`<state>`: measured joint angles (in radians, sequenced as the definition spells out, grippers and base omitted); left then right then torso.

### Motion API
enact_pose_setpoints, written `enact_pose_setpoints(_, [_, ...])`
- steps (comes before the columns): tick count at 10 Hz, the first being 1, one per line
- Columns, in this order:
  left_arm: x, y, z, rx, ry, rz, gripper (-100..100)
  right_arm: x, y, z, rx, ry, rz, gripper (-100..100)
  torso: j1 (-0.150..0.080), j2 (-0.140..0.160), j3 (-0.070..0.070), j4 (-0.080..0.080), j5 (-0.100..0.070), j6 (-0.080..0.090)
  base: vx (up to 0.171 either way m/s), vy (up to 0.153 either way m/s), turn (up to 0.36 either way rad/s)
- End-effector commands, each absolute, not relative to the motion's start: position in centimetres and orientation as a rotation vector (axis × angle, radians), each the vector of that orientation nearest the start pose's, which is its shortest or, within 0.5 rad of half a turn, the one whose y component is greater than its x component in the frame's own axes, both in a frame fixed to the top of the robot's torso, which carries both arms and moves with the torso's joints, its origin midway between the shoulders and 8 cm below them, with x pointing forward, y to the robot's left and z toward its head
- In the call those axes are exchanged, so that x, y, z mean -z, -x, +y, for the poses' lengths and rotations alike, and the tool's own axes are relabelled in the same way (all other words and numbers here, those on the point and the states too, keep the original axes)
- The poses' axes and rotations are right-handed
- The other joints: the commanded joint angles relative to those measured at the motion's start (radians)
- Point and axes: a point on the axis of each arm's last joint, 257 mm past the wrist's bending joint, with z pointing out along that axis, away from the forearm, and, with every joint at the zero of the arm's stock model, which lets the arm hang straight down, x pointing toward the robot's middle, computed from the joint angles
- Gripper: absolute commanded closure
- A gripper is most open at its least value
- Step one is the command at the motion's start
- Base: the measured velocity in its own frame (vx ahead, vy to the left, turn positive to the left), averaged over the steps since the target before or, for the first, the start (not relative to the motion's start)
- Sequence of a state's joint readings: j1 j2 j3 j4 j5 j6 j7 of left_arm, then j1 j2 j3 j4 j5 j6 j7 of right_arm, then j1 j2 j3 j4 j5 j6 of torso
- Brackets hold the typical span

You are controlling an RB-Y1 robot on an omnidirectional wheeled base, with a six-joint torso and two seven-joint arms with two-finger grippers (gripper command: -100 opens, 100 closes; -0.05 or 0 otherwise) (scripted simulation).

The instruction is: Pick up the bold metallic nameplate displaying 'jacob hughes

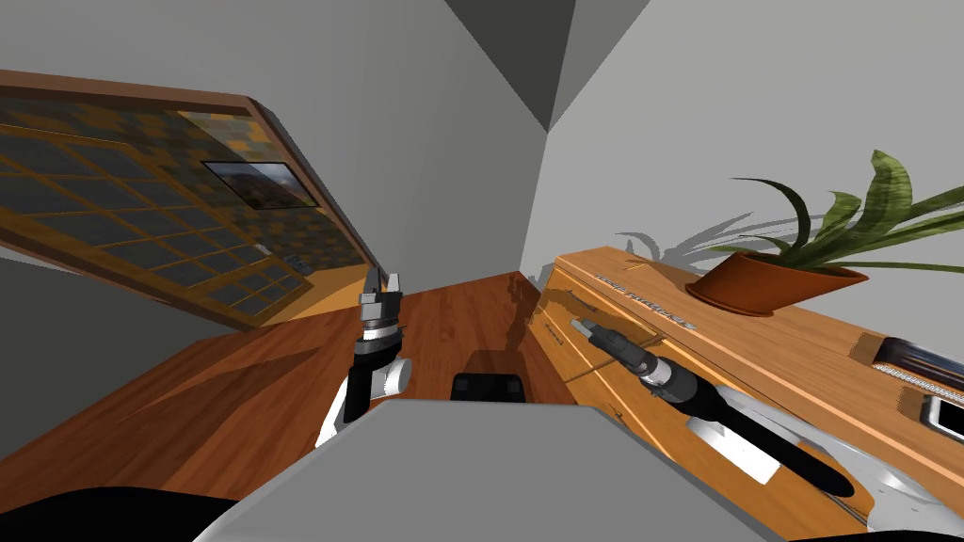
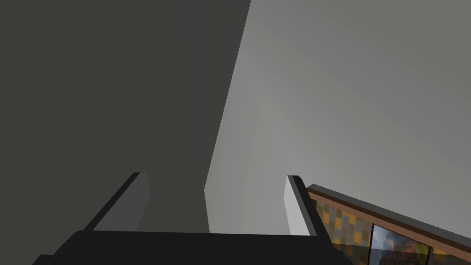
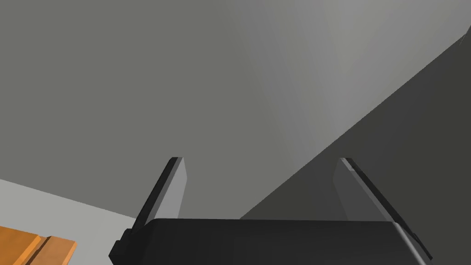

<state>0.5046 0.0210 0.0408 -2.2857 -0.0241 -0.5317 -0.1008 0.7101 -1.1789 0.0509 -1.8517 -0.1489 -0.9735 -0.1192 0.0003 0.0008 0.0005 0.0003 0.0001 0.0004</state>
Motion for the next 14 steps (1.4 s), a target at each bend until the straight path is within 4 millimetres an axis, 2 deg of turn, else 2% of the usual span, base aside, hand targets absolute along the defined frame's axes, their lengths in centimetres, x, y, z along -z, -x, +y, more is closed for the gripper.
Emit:
enact_pose_setpoints(1, [-3.2, -33.6, 28.6, 1.159, 0.556, 0.641, 0, 13.4, -28.8, -30.1, -1.389, -0.153, 1.635, -100, 0.0, 0.0, 0.0, 0.0, 0.0, 0.0, -0.011, 0.0, -0.032])
enact_pose_setpoints(2, [-3.2, -33.6, 28.6, 1.159, 0.556, 0.641, 0, 15.0, -28.4, -31.5, -1.35, -0.138, 1.709, -100, -0.001, 0.001, 0.0, 0.0, 0.0, 0.0, 0.017, 0.031, 0.068])
enact_pose_setpoints(5, [-3.2, -33.6, 28.6, 1.159, 0.556, 0.641, 0, 15.1, -28.5, -31.6, -1.34, -0.115, 1.739, -100, 0.001, -0.001, -0.001, 0.0, 0.0, 0.0, 0.007, 0.029, 0.041])
enact_pose_setpoints(6, [-3.2, -33.6, 28.6, 1.159, 0.556, 0.641, 0, 16.6, -28.0, -33.0, -1.297, -0.098, 1.812, -100, 0.0, 0.0, 0.0, 0.0, 0.0, 0.0, 0.024, 0.045, 0.093])
enact_pose_setpoints(7, [-3.2, -33.6, 28.6, 1.16, 0.556, 0.641, 0, 16.7, -28.1, -33.3, -1.283, -0.076, 1.841, -100, 0.001, -0.002, -0.001, 0.0, 0.0, -0.001, 0.023, 0.043, 0.085])
enact_pose_setpoints(8, [-3.2, -33.6, 28.6, 1.16, 0.556, 0.641, 0, 18.0, -27.6, -34.7, -1.244, -0.068, 1.899, -100, 0.002, -0.002, -0.001, 0.0, 0.0, 0.0, 0.025, 0.039, 0.083])
enact_pose_setpoints(10, [-3.2, -33.6, 28.6, 1.159, 0.556, 0.641, 0, 18.1, -27.7, -35.3, -1.216, -0.032, 1.946, -100, 0.001, -0.001, -0.001, 0.0, 0.0, 0.0, 0.007, 0.022, 0.023])
enact_pose_setpoints(11, [-3.2, -33.6, 28.6, 1.159, 0.556, 0.641, 0, 19.4, -27.2, -37.0, -1.163, -0.018, 2.014, -100, 0.0, -0.001, 0.0, 0.0, 0.0, 0.0, 0.022, 0.035, 0.076])
enact_pose_setpoints(13, [-3.2, -33.6, 28.6, 1.16, 0.556, 0.641, 0, 19.3, -27.4, -37.5, -1.14, 0.013, 2.048, -100, 0.002, -0.002, -0.001, 0.0, 0.0, 0.0, 0.016, 0.027, 0.044])
enact_pose_setpoints(14, [-3.2, -33.6, 28.6, 1.159, 0.556, 0.641, 0, 20.4, -26.8, -39.4, -1.082, 0.031, 2.117, -100, 0.0, -0.001, -0.001, 0.0, 0.0, 0.0, 0.032, 0.038, 0.087])
